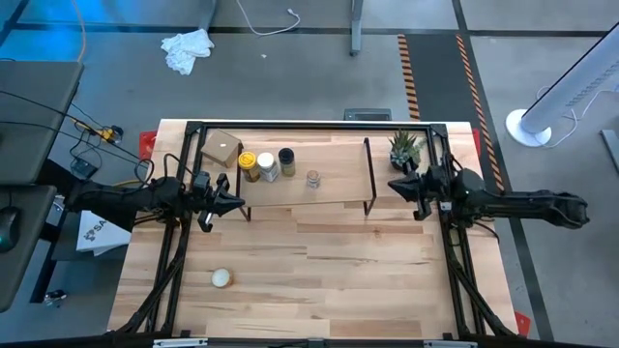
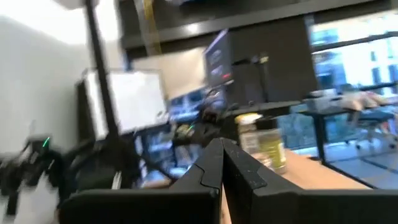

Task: Shelf spices
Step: Return to Home Position

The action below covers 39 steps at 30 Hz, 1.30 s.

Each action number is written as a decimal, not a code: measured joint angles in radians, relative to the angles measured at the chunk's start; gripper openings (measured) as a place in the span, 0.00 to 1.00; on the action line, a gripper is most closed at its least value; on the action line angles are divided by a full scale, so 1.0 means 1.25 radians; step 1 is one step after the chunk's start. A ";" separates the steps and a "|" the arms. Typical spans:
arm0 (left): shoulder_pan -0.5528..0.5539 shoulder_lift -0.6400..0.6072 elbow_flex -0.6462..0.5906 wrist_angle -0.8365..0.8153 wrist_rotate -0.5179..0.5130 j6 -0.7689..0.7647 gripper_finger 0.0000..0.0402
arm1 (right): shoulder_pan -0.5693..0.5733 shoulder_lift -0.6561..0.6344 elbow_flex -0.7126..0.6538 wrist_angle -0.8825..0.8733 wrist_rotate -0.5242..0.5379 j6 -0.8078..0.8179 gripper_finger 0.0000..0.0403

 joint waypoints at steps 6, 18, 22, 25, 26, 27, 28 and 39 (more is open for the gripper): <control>0.000 0.001 0.000 0.000 0.000 0.000 0.00 | -0.021 -0.002 -0.001 -0.138 -0.093 -0.122 0.00; 0.000 0.001 0.000 -0.012 -0.001 0.000 0.00 | -0.025 -0.002 -0.006 -0.324 -0.146 -0.151 0.00; 0.000 0.001 0.000 -0.012 -0.001 0.000 0.00 | -0.025 -0.002 -0.006 -0.385 -0.107 -0.077 0.00; 0.000 0.001 0.000 -0.011 -0.001 0.000 0.00 | -0.024 -0.002 -0.006 -0.440 -0.127 0.068 0.00; 0.000 0.001 0.000 -0.012 -0.001 0.000 0.00 | -0.021 -0.002 -0.006 -0.461 -0.130 0.123 0.00; 0.000 0.001 0.000 -0.012 -0.001 0.000 0.00 | -0.019 -0.001 -0.006 -0.479 -0.129 0.181 0.00; 0.000 0.001 0.000 -0.012 -0.001 0.000 0.00 | -0.018 -0.002 -0.006 -0.501 -0.126 0.233 0.00; 0.000 0.001 0.000 -0.012 -0.001 0.000 0.00 | -0.017 -0.002 -0.006 -0.590 0.020 0.368 0.00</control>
